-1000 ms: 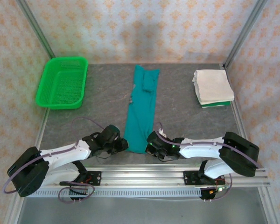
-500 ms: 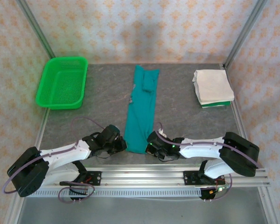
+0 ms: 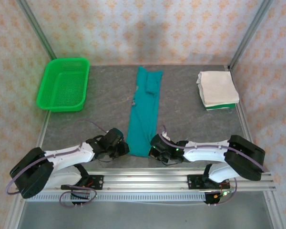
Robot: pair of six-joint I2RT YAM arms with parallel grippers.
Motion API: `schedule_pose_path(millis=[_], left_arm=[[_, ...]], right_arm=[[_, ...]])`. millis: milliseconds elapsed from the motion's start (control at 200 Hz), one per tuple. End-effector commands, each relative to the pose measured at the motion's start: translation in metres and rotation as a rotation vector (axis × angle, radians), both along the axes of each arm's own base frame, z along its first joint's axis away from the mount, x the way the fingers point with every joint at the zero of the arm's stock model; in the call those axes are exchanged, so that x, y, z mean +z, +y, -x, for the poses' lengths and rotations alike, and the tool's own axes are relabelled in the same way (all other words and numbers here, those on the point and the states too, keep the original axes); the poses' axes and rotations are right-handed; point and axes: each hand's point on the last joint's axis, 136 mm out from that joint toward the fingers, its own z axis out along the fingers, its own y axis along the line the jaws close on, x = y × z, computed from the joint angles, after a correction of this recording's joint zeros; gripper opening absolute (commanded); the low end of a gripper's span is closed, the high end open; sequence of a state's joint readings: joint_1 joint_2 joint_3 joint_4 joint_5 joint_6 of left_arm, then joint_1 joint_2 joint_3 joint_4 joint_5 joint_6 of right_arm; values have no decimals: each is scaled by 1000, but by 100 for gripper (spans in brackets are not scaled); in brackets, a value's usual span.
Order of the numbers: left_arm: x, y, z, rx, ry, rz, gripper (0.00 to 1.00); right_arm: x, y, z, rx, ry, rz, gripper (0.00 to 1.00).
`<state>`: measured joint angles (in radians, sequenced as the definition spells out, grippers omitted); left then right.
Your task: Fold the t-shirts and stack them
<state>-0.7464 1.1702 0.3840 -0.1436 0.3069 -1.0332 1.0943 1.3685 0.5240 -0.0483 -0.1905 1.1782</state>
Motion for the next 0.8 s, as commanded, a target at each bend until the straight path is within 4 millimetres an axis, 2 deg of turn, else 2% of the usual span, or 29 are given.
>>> schedule_pose_path(millis=[0,80,390,595,686,796], left_arm=[[-2,0,-1,5,-10,-3,9],[-1,-1,-1,5,-12,6,0],[3,5,14,11,0,8,0],[6,6,23,24,7,21,0],[14,8,24,40,-7,36,0],[26,10,18,44,-33,15,0]], right_arm=[[5,-1,0,-4,-4,-5,0],[5,-2,1,-6,-4,-5,0],[7,-16,8,-29,1,-2,0],[2,-13,28,-16,30,9,0],[5,-18,27,-26,10,13,0],[17,-24,15,-39,-58,24,0]])
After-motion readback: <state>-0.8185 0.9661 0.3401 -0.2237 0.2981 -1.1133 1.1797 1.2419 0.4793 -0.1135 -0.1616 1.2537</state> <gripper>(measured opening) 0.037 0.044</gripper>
